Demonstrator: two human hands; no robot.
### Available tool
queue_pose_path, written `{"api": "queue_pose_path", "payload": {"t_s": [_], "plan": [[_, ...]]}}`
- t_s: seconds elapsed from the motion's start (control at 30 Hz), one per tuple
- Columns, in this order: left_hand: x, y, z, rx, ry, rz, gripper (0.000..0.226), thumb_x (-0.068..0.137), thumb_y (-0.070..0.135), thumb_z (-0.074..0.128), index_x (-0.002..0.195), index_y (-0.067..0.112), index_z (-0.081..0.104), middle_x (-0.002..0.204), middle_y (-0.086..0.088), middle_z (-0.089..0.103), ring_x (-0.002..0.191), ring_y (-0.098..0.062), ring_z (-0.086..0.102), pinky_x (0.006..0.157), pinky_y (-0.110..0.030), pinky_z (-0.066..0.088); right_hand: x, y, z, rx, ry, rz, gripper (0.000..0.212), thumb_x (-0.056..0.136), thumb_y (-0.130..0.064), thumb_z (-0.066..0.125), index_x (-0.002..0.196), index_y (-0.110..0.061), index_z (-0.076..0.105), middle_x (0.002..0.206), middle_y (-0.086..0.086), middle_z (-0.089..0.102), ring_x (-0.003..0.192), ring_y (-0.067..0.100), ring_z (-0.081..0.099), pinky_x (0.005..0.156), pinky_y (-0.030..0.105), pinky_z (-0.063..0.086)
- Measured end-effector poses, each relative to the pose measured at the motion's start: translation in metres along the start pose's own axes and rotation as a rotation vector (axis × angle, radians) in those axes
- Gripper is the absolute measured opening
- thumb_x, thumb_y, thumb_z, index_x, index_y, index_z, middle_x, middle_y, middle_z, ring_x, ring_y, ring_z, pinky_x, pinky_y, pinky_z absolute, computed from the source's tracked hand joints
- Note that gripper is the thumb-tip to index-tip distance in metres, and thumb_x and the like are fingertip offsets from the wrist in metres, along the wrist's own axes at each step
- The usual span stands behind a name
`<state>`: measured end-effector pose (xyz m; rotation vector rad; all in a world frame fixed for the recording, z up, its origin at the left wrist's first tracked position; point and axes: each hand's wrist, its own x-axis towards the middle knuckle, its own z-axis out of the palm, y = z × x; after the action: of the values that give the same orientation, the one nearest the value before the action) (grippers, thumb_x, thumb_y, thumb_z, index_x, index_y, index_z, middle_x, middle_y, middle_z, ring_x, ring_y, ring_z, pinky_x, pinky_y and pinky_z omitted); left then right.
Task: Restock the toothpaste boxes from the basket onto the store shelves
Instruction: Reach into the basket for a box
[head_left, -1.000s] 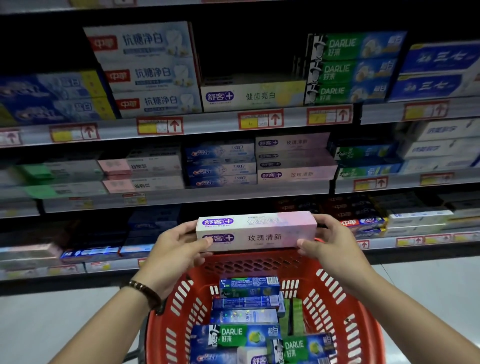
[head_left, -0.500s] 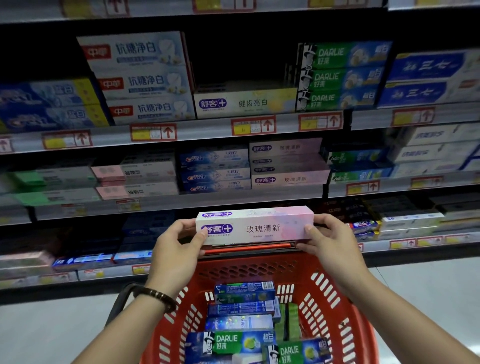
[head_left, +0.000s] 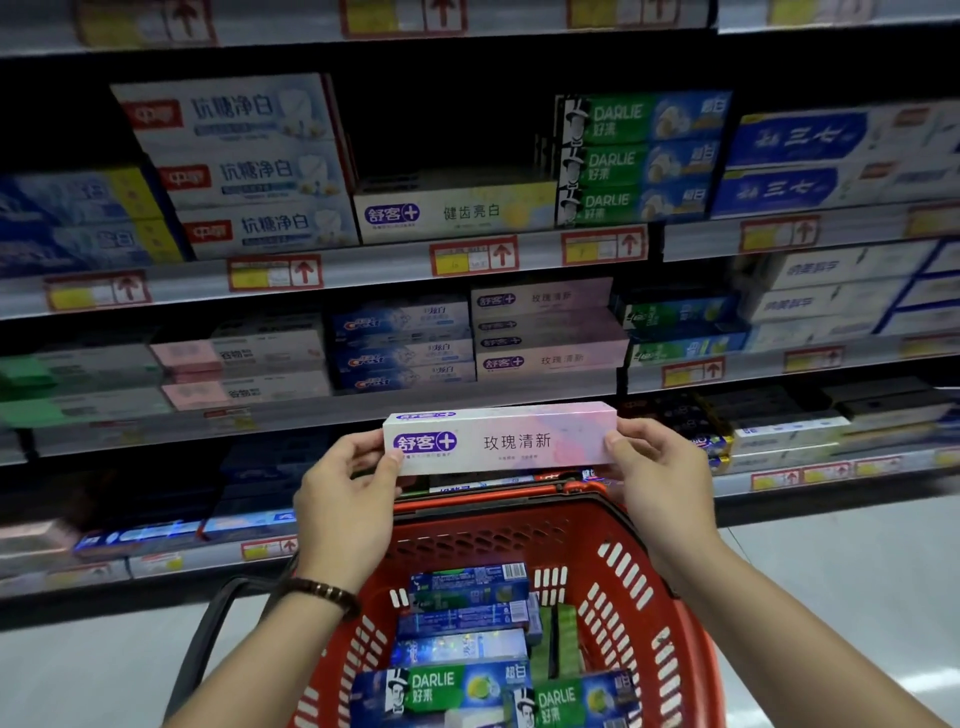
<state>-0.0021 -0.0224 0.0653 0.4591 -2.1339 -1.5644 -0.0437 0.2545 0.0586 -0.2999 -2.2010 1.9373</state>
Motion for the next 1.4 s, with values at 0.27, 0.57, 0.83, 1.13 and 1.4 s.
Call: {"api": "queue_pose_path", "payload": {"t_s": [0.27,0.57,0.83,1.13,1.4], "plan": [[-0.01,0.011,0.02,-0.03,-0.012,0.047,0.016,0.095,0.023,0.074,0.105,0.035,0.073,0.1,0.018,0.077,0.087,-0.001,0.075,0.083,-0.042,0.064,0.005,-0.015,-0.012,-0.074,0.155,-0.11,0.012,0.104,-0.026,0.068,0.108,-0.03,0.078,0.094,-0.013,0.077,0.094,0.009,0.072,0.073,0.032,0.059],[0.002,0.032,0.045,0.05,-0.032,0.103,0.034,0.092,0.016,0.075,0.12,0.035,0.074,0.107,0.015,0.074,0.092,0.002,0.069,0.091,-0.035,0.061,0.032,-0.026,-0.022,-0.088,0.271,-0.118,0.017,0.1,-0.022,0.073,0.093,-0.037,0.072,0.087,-0.013,0.074,0.091,0.011,0.07,0.078,0.04,0.06],[0.028,0.05,0.08,0.063,-0.032,0.086,0.049,0.088,0.01,0.074,0.125,0.041,0.07,0.111,0.016,0.072,0.093,0.006,0.066,0.093,-0.035,0.059,0.075,-0.038,-0.023,-0.094,0.332,-0.103,0.013,0.095,-0.021,0.078,0.093,-0.034,0.076,0.083,-0.016,0.072,0.092,0.017,0.071,0.089,0.035,0.056],[0.059,0.043,0.128,0.094,-0.05,0.029,0.056,0.085,0.01,0.07,0.128,0.045,0.064,0.12,0.015,0.07,0.099,0.003,0.064,0.096,-0.031,0.056,0.131,-0.03,-0.012,-0.1,0.332,-0.089,0.014,0.096,-0.023,0.076,0.108,-0.026,0.083,0.084,-0.021,0.07,0.094,0.011,0.071,0.096,0.033,0.055],[0.086,0.045,0.162,0.12,-0.048,0.047,0.059,0.089,0.012,0.07,0.143,0.032,0.057,0.127,0.015,0.055,0.096,0.005,0.056,0.089,-0.02,0.044,0.169,-0.016,-0.001,-0.066,0.264,-0.048,0.027,0.097,-0.019,0.072,0.122,-0.028,0.079,0.095,-0.019,0.072,0.104,0.01,0.068,0.097,0.029,0.051]]}}
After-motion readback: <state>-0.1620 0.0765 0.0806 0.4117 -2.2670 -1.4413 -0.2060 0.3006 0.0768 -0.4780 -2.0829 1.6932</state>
